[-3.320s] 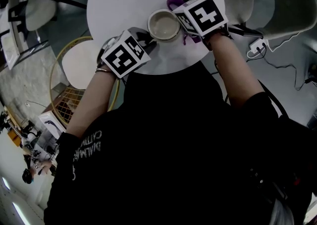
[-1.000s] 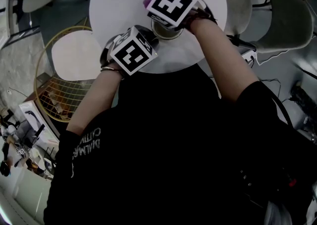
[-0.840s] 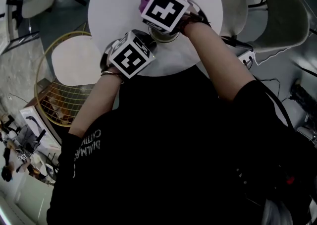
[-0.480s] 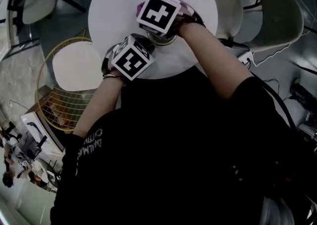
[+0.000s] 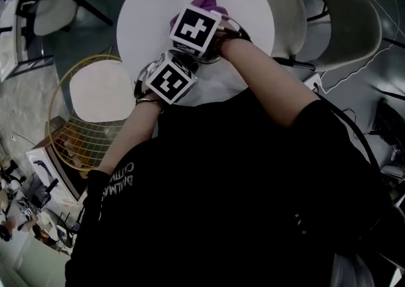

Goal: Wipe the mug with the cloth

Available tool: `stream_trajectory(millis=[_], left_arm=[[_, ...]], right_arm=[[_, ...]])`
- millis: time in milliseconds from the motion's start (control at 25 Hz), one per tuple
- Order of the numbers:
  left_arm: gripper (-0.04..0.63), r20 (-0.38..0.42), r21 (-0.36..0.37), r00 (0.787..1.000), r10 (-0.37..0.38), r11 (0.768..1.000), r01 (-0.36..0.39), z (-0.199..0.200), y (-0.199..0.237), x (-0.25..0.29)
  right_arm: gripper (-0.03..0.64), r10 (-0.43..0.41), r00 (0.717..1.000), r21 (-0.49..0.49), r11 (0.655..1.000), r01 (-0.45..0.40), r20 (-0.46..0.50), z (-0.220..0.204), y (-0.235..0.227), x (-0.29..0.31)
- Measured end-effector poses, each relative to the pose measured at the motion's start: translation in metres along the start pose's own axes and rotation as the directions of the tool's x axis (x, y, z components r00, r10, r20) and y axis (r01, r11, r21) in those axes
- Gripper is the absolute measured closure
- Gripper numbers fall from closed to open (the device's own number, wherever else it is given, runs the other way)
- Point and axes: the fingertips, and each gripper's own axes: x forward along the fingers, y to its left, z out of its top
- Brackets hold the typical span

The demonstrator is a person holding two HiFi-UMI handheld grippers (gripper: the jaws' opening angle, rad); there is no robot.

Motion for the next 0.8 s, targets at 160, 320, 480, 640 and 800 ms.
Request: stream_trajectory(millis=[160, 320, 480, 640, 800], left_arm=[[0.535, 0.0, -0.012, 1.0, 0.006, 1.0, -0.006, 0.001, -0.002, 0.0], [0.535, 0.02, -0.023, 0.999, 0.027, 0.999, -0.027, 0.001, -0.001, -0.001], [0.535, 0.04, -0.021, 0.998, 0.042, 0.999, -0.041, 0.001, -0.002, -0.005], [0.534, 0.049, -0.023, 0.997, 0.051, 0.998, -0.05, -0.001, -0.004, -0.005], [0.534, 0.055, -0.029, 0.996, 0.065, 0.998, -0.063, -0.002, -0.004, -0.005]], right_arm=[[0.586, 0.023, 1.0, 0.03, 0.999, -0.023, 0.004, -0.003, 0.004, -0.003], [0.586, 0.058, 0.998, 0.059, 0.997, -0.058, 0.007, -0.005, 0.01, -0.005], [0.586, 0.106, 0.994, 0.093, 0.99, -0.107, 0.02, -0.002, 0.019, -0.008], [0.586, 0.127, 0.992, 0.076, 0.989, -0.128, 0.015, -0.004, 0.027, -0.009], [0.586, 0.126, 0.992, 0.038, 0.991, -0.125, -0.003, -0.006, 0.035, -0.008]])
